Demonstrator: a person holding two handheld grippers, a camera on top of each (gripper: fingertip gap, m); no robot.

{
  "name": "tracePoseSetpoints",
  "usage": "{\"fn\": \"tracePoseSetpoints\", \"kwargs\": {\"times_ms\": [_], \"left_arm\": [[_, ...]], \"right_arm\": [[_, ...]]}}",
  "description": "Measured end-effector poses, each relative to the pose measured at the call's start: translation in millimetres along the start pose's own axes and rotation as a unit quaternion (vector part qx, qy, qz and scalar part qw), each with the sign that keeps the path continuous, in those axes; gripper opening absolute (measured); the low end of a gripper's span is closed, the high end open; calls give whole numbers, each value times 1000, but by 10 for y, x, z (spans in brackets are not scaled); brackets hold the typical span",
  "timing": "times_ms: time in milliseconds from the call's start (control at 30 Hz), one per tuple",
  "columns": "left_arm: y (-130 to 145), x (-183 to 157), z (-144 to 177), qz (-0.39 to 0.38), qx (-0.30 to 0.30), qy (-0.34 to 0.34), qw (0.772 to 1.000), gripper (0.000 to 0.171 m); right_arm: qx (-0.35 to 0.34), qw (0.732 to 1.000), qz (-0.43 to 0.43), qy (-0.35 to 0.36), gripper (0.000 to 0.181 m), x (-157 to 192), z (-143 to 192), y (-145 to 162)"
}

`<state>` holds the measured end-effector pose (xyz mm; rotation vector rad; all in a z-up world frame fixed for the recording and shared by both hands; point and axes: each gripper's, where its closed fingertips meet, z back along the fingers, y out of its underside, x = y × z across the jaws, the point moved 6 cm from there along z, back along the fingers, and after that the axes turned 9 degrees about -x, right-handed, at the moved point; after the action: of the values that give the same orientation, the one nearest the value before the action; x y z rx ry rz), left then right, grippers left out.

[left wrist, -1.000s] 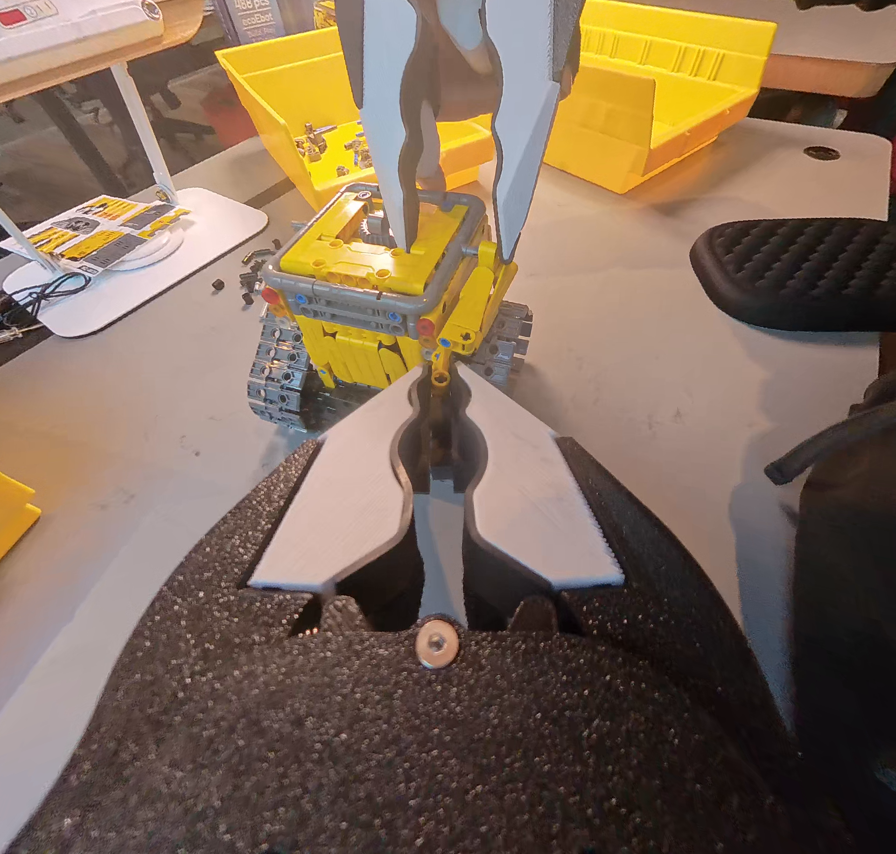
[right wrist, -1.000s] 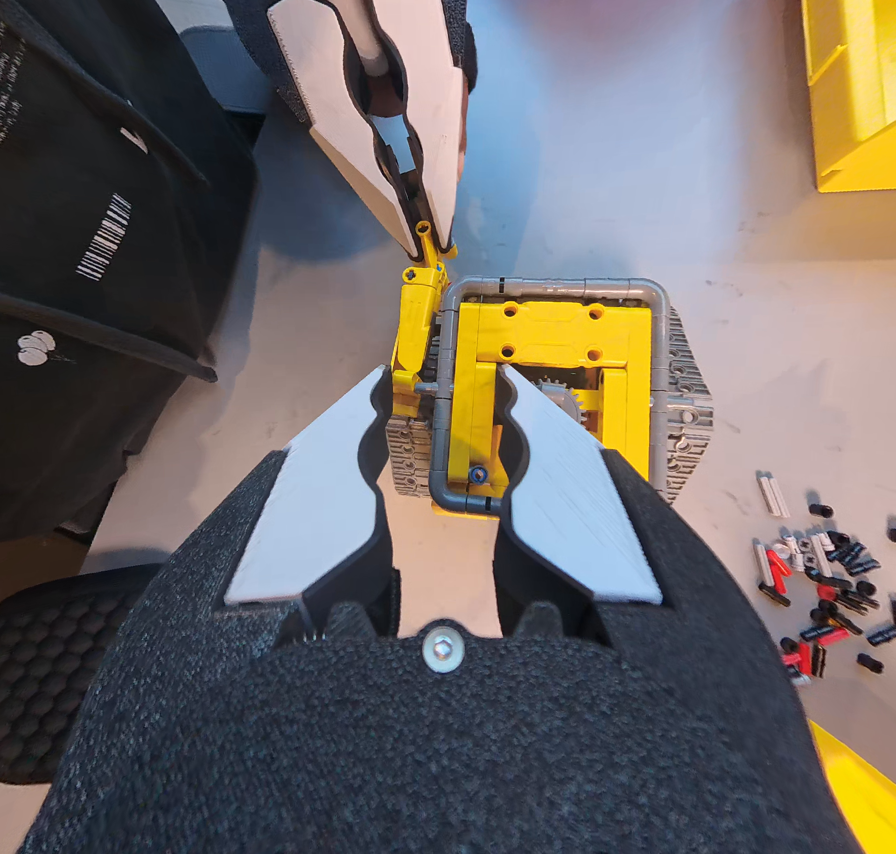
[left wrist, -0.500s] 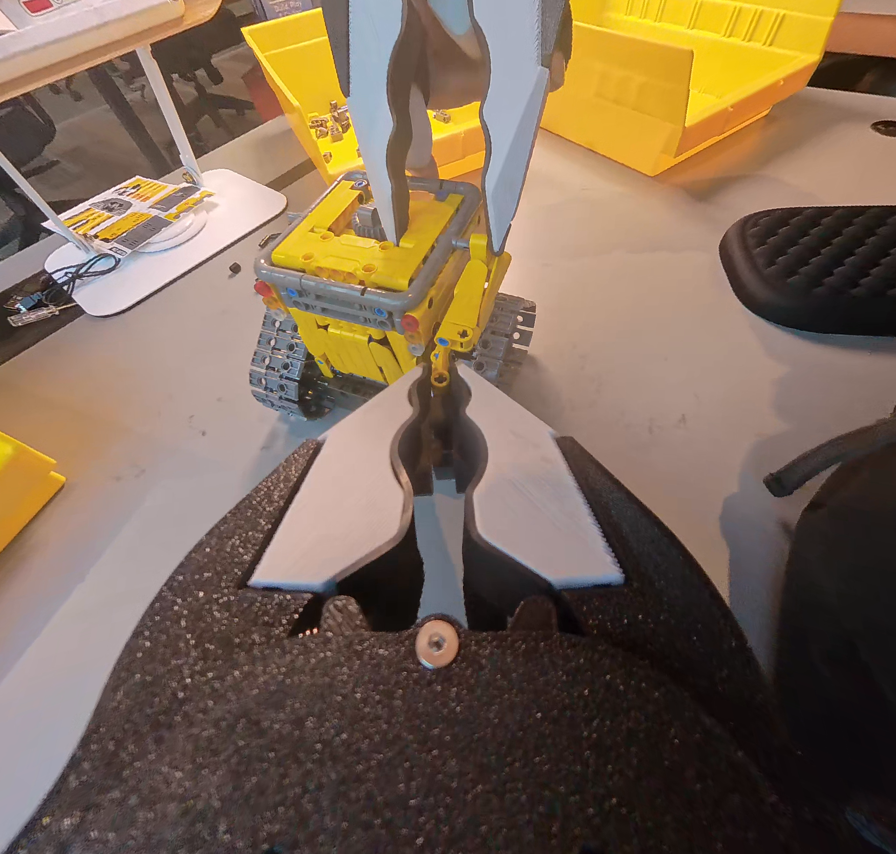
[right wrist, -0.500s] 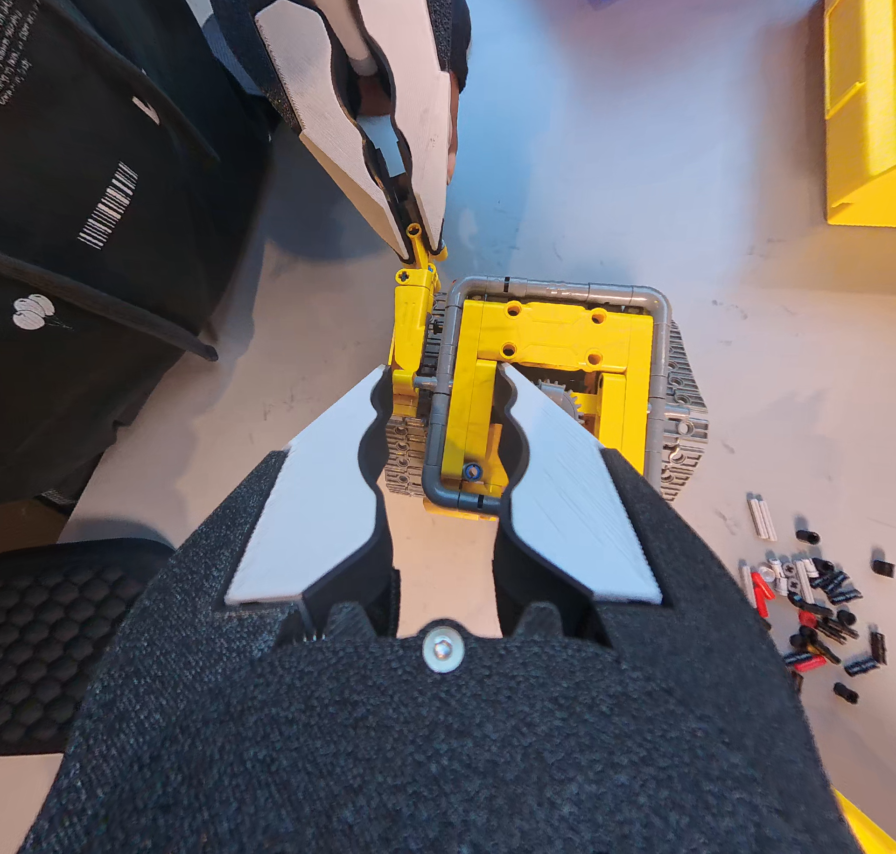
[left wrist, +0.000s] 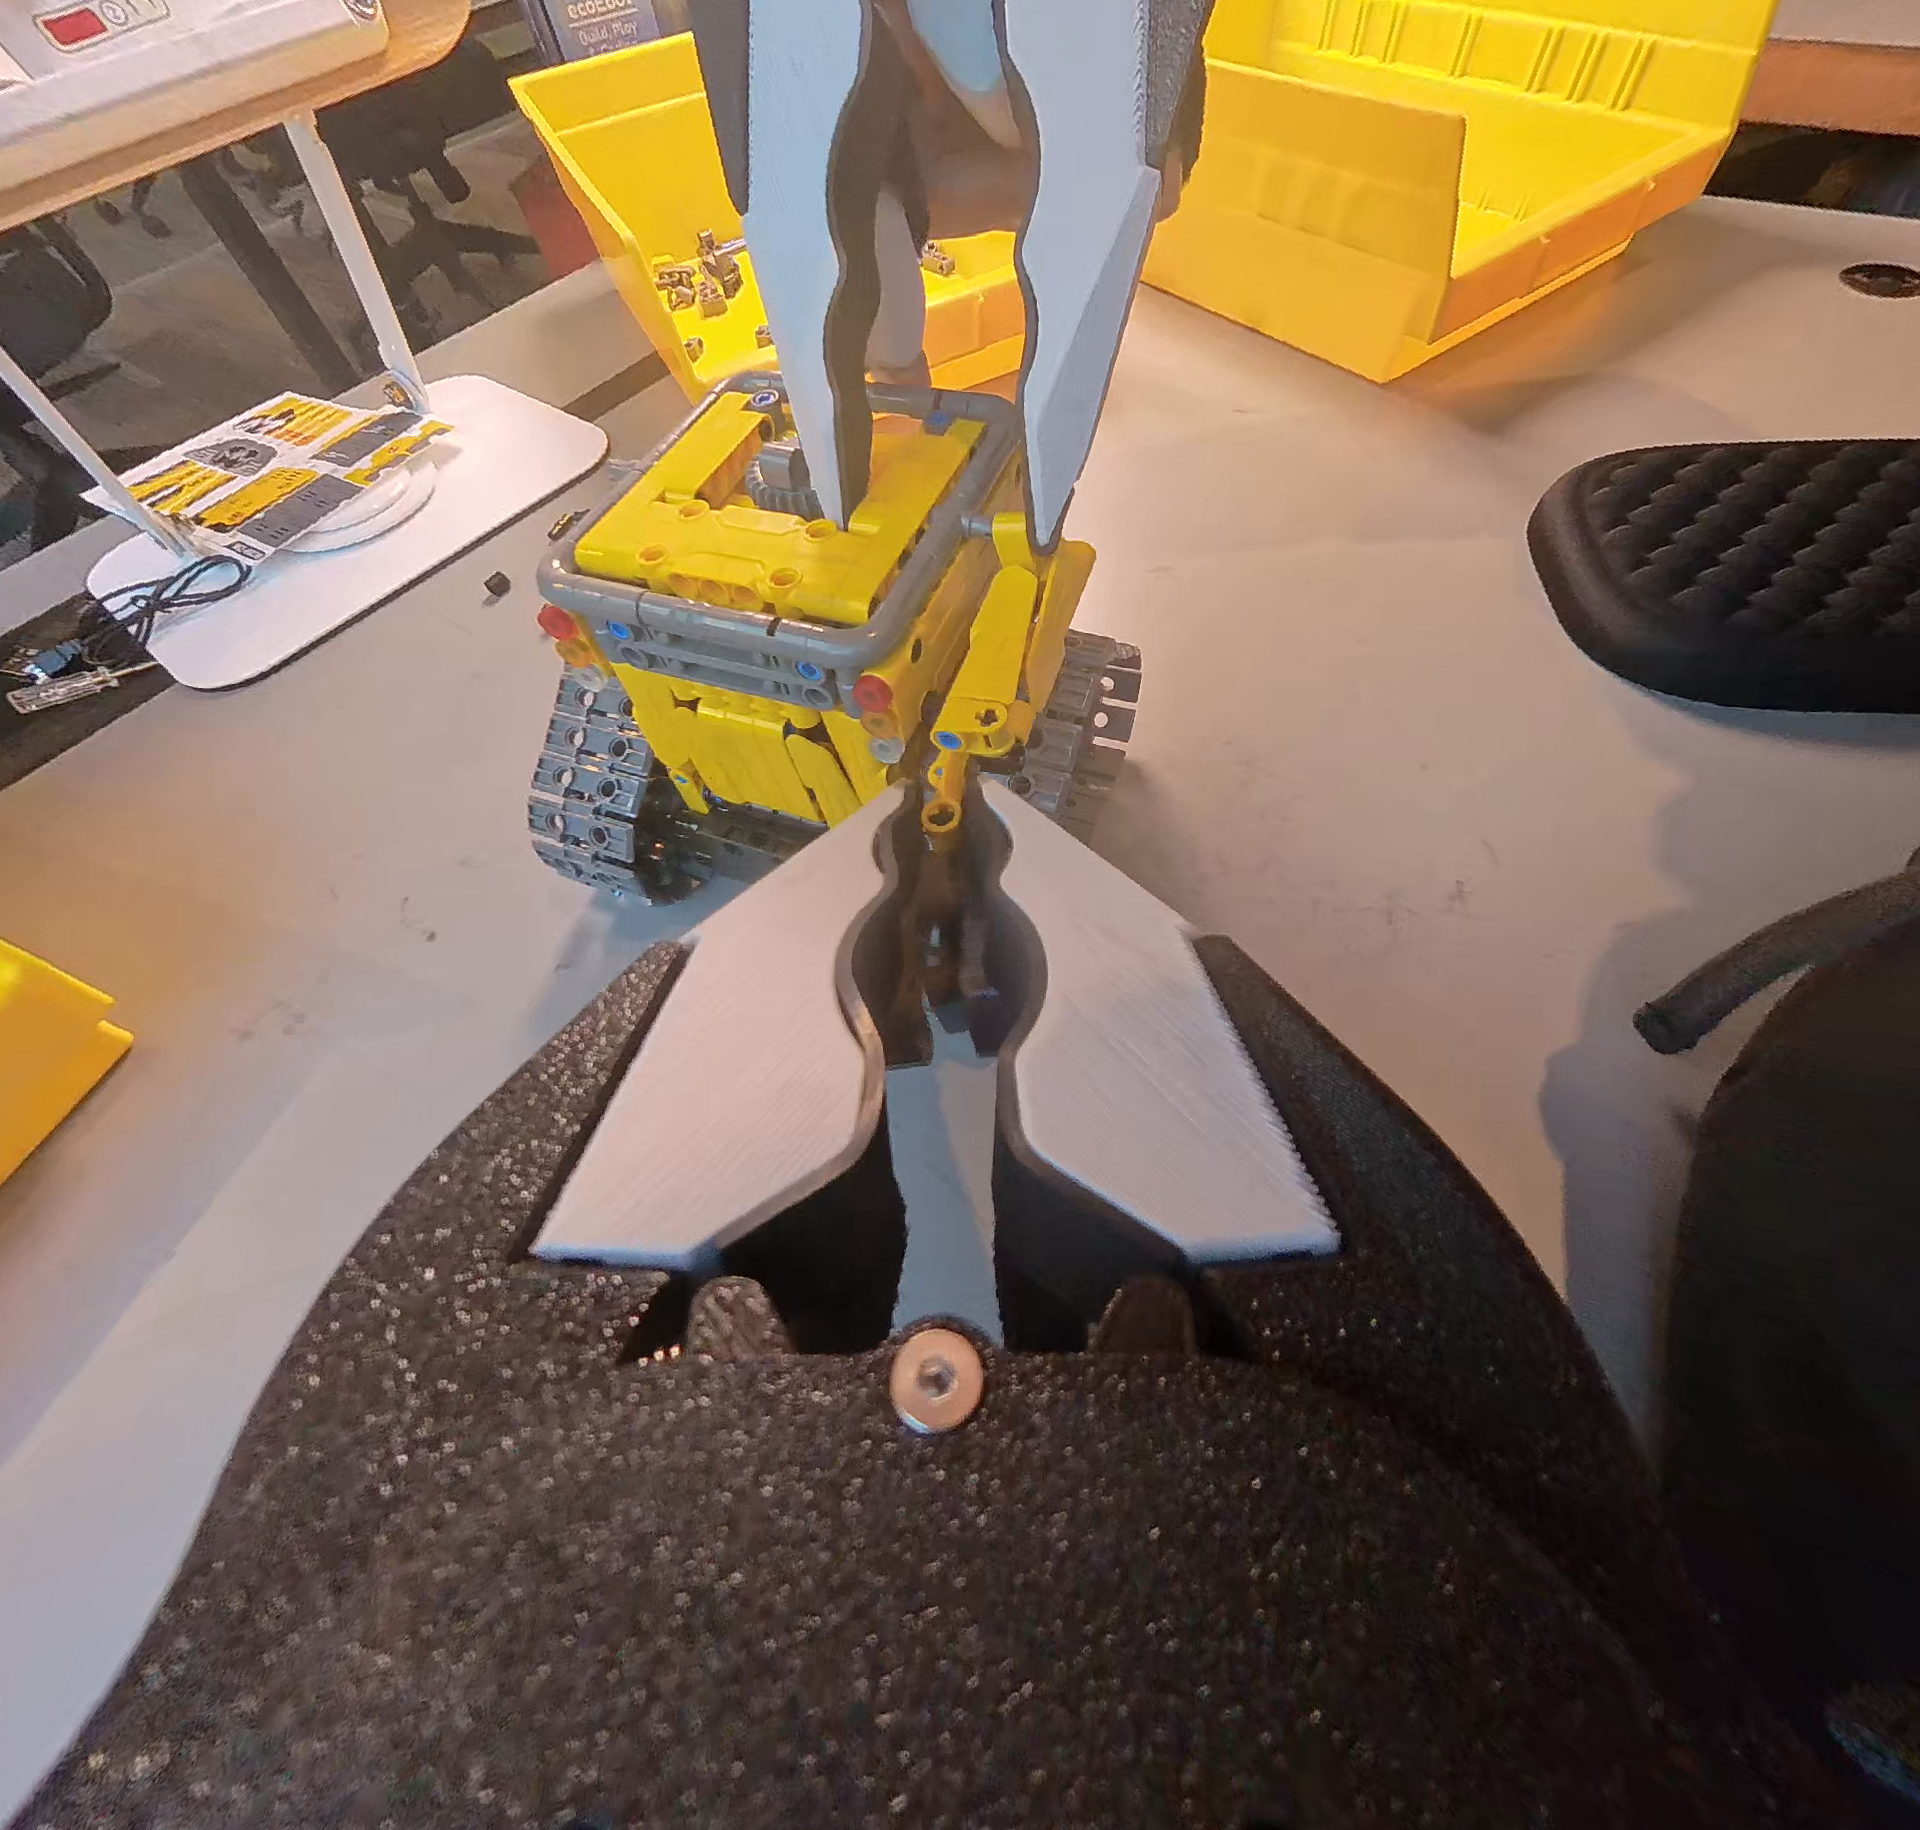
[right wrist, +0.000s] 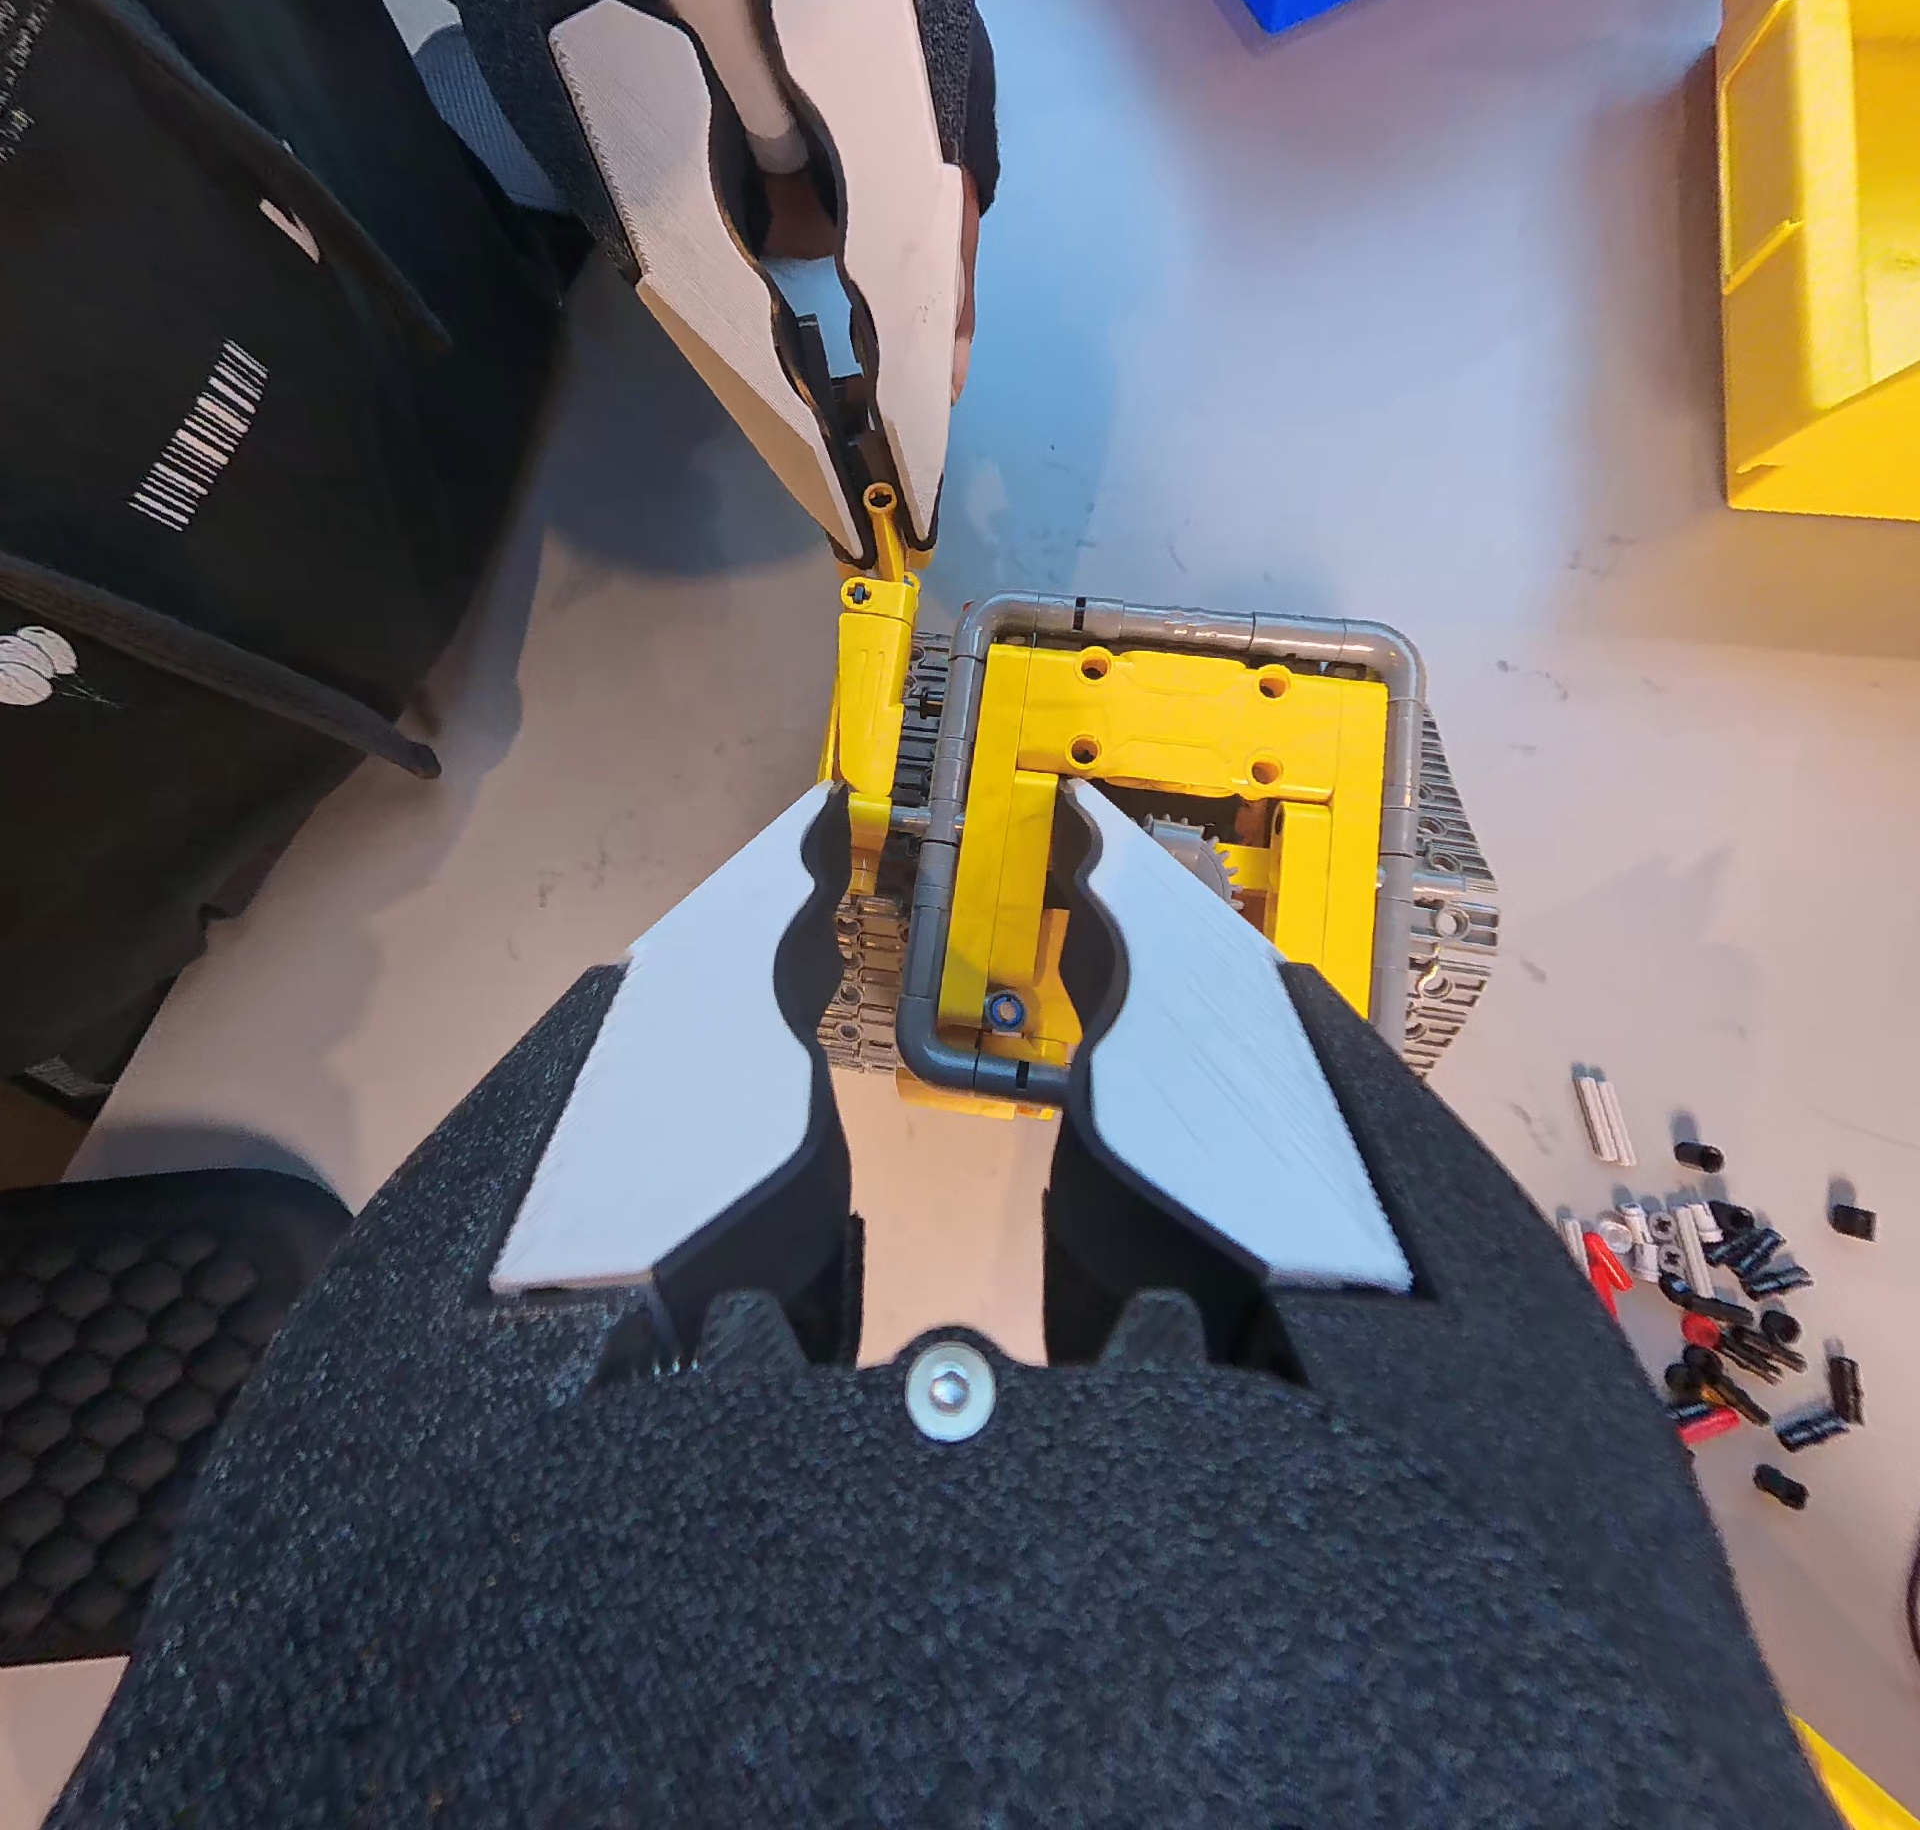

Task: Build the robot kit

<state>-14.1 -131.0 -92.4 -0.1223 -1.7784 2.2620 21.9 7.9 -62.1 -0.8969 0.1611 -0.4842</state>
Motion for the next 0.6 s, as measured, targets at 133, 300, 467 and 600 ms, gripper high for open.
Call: {"fn": "tracePoseSetpoints", "kwargs": {"times_ms": [133,300,467,600], "left_arm": [[-10,6,7,-26,-16,-16,999,6],[17,34,-8,-90,-19,-39,995,5],[29,56,4,-74,-29,-29,996,6],[-9,85,48,-57,-40,-16,997,20]], "right_arm": [[-3,1000,4,9,34,5,-16,-2],[-3,1000,11,22,33,25,-26,-4],[-5,1000,11,26,33,29,-27,-6],[-5,999,7,33,35,34,-12,-19]]}}
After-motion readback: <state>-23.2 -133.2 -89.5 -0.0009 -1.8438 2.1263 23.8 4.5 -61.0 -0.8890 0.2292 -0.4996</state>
